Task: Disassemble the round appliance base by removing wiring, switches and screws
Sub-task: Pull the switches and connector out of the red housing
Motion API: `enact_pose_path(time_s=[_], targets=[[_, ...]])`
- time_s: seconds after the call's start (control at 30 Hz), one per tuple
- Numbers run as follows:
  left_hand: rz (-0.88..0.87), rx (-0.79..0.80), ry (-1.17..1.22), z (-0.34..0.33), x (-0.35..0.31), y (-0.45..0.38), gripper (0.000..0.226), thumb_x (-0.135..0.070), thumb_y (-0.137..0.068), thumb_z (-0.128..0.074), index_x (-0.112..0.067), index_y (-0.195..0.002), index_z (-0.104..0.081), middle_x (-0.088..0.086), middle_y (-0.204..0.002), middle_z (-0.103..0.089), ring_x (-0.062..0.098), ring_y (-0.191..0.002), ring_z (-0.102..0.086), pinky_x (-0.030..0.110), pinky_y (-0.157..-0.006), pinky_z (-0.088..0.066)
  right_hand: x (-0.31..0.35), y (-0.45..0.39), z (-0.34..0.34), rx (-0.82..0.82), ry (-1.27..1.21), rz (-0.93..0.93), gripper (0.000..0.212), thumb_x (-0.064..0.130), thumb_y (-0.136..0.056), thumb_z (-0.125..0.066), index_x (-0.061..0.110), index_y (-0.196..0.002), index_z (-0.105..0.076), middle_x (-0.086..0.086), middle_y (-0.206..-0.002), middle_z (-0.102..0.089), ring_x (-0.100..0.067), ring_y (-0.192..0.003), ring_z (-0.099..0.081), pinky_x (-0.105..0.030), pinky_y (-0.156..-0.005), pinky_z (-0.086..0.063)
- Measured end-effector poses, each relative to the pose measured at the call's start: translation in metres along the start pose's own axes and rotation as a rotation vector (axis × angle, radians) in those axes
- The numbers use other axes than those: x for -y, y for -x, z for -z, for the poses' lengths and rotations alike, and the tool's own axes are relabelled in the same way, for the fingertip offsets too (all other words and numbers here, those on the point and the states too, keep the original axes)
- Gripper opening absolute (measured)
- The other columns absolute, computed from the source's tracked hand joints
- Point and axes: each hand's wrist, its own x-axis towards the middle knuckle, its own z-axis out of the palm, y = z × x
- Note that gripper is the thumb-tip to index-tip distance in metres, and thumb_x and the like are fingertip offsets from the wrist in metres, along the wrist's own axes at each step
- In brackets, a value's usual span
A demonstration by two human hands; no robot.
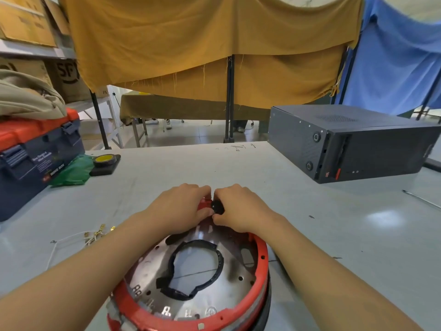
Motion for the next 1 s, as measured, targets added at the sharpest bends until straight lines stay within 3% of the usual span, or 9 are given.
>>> enact_pose_path(time_s=[0.13, 0.27, 0.47, 0.6, 0.8, 1.0], targets=[[0.060, -0.055, -0.084, 0.001, -0.001, -0.002, 0.020, -0.042, -0.078, -0.052, -0.026, -0.084, -0.043, -0.003, -0.083, -0.054, 0.022, -0.075, -0.052, 0.029, -0.054, -0.032, 0.007, -0.005, -0.005, 0.004, 0.013, 0.096, 0.022, 0.027, -0.081, -0.062, 0.013, -0.095, -0.053, -0.009, -0.089, -0.057, -0.029, -0.075, -0.052, -0.032, -0.060, -0.040], [0.101, -0.045, -0.030, -0.005, 0.005, -0.003, 0.027, -0.040, -0.075, -0.053, -0.027, -0.069, -0.030, -0.005, -0.077, -0.050, 0.021, -0.071, -0.049, 0.028, -0.051, -0.026, 0.007, -0.010, -0.007, -0.013, 0.029, 0.168, 0.023, 0.025, -0.081, -0.060, 0.010, -0.098, -0.055, -0.010, -0.093, -0.062, -0.031, -0.079, -0.056, -0.034, -0.062, -0.041], [0.094, -0.021, 0.474, -0.012, 0.019, 0.007, 0.023, -0.026, -0.077, -0.068, -0.022, -0.094, -0.052, -0.007, -0.089, -0.063, 0.009, -0.082, -0.058, 0.023, -0.070, -0.044, -0.001, -0.011, -0.006, -0.024, -0.012, 0.193, 0.019, 0.029, -0.081, -0.060, 0.015, -0.092, -0.053, -0.006, -0.092, -0.061, -0.028, -0.083, -0.056, -0.036, -0.067, -0.047], [0.072, -0.053, 0.518, -0.013, 0.020, 0.010, 0.028, -0.022, -0.077, -0.071, -0.022, -0.101, -0.057, -0.006, -0.095, -0.066, 0.008, -0.087, -0.061, 0.026, -0.080, -0.048, -0.003, -0.010, -0.007, -0.049, -0.038, 0.170, 0.020, 0.030, -0.082, -0.062, 0.018, -0.091, -0.048, -0.001, -0.093, -0.056, -0.023, -0.083, -0.054, -0.035, -0.066, -0.045], [0.050, -0.093, 0.491, -0.016, 0.021, 0.010, 0.026, -0.021, -0.078, -0.073, -0.021, -0.100, -0.059, -0.006, -0.092, -0.067, 0.008, -0.084, -0.059, 0.020, -0.074, -0.045, -0.001, -0.009, -0.008, -0.050, 0.008, 0.162, 0.018, 0.027, -0.084, -0.061, 0.018, -0.089, -0.047, -0.002, -0.092, -0.056, -0.024, -0.083, -0.055, -0.040, -0.071, -0.048], [0.045, -0.134, 0.456, -0.016, 0.022, 0.008, 0.024, -0.022, -0.080, -0.071, -0.022, -0.102, -0.062, -0.004, -0.093, -0.066, 0.006, -0.081, -0.056, 0.006, -0.066, -0.036, -0.003, -0.011, -0.011, -0.071, 0.040, 0.158, 0.017, 0.026, -0.085, -0.060, 0.015, -0.094, -0.052, -0.006, -0.092, -0.058, -0.025, -0.082, -0.052, -0.039, -0.071, -0.048]])
